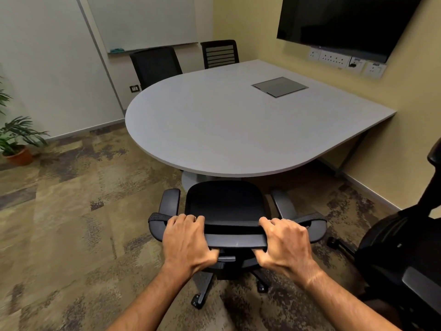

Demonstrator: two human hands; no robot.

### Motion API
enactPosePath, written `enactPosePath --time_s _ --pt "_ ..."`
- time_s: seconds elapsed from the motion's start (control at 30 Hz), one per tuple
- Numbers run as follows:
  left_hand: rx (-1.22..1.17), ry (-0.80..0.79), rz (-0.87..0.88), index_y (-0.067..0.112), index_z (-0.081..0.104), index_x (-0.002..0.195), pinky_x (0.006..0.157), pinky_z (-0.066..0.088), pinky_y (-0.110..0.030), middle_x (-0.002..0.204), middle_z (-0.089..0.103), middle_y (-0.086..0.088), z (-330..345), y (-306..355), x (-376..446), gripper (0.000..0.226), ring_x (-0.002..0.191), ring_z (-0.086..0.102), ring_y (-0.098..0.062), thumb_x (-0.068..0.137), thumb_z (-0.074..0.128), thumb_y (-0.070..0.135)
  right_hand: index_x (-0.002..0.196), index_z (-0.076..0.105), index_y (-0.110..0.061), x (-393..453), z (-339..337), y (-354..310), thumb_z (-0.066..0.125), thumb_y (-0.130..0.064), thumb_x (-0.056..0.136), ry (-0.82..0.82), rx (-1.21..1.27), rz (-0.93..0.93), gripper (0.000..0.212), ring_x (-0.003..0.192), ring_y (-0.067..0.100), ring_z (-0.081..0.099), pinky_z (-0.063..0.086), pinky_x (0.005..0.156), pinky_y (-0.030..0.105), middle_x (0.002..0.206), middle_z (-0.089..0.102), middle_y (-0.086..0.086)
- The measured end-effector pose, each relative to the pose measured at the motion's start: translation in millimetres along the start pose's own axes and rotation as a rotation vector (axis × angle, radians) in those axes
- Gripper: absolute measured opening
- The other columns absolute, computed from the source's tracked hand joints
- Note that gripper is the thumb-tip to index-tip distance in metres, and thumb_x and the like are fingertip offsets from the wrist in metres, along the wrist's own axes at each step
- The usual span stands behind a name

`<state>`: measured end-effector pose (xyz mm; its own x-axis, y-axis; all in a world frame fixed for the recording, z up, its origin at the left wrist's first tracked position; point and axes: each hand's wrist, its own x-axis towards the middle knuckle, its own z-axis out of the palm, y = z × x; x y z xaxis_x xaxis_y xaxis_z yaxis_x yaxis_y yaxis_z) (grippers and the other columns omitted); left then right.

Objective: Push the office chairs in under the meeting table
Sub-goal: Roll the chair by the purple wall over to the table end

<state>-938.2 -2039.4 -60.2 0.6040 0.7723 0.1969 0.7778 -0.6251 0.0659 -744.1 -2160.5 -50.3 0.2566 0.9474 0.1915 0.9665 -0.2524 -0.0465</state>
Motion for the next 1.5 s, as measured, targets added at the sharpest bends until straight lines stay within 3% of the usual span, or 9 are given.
enactPosePath --time_s 0.37,0.63,0.8,1.03,1.3,1.5 --pt "-0.002 -0.019 -0.022 0.021 0.054 0.072 0.08 0.043 -0.034 0.07 0.056 0.005 1 23 10 0.043 0.072 0.051 -0.018 0.05 0.054 0.058 0.07 0.052 -0.019 4 2 23 0.059 -0.043 0.048 -0.011 0.001 0.023 0.033 0.044 0.018 0.043 0.024 0.047 0.023 0.051 0.042 -0.007" --pt "0.007 -0.032 -0.114 0.021 0.051 0.073 0.081 0.041 -0.033 0.073 0.057 0.004 4 75 20 0.043 0.075 0.051 -0.019 0.049 0.044 0.057 0.077 0.06 -0.02 13 2 79 0.059 -0.048 0.045 -0.009 -0.014 -0.023 0.042 0.053 0.022 0.053 0.029 0.051 0.025 0.059 0.053 -0.006" --pt "0.004 -0.031 -0.155 0.021 0.048 0.073 0.08 0.043 -0.034 0.072 0.055 0.002 10 116 28 0.044 0.074 0.049 -0.019 0.05 0.044 0.058 0.074 0.057 -0.02 19 -4 121 0.053 -0.048 0.048 -0.036 0.024 -0.07 0.038 0.049 0.021 0.049 0.027 0.049 0.024 0.055 0.049 -0.007" --pt "0.027 0.021 -0.216 0.021 0.052 0.065 0.061 0.043 -0.029 0.064 0.054 0.004 13 159 47 0.039 0.066 0.05 -0.018 0.044 0.052 0.054 0.071 0.052 -0.019 28 -4 165 0.052 -0.043 0.047 -0.034 0.057 -0.113 0.034 0.046 0.021 0.046 0.024 0.047 0.023 0.053 0.045 -0.006" --pt "0.03 0.001 -0.265 0.02 0.053 0.071 0.073 0.046 -0.033 0.07 0.056 0.003 22 204 74 0.043 0.071 0.05 -0.019 0.05 0.045 0.057 0.08 0.061 -0.017 45 -2 220 0.055 -0.045 0.05 -0.028 0.045 -0.146 0.041 0.058 0.024 0.055 0.036 0.051 0.027 0.065 0.055 -0.002" --pt "0.037 -0.033 -0.273 0.021 0.049 0.074 0.079 0.044 -0.033 0.074 0.054 0.003 27 220 93 0.043 0.074 0.047 -0.018 0.052 0.044 0.057 0.081 0.061 -0.018 60 -1 245 0.057 -0.048 0.052 -0.055 0.029 -0.161 0.041 0.061 0.024 0.055 0.035 0.053 0.027 0.067 0.055 -0.002"
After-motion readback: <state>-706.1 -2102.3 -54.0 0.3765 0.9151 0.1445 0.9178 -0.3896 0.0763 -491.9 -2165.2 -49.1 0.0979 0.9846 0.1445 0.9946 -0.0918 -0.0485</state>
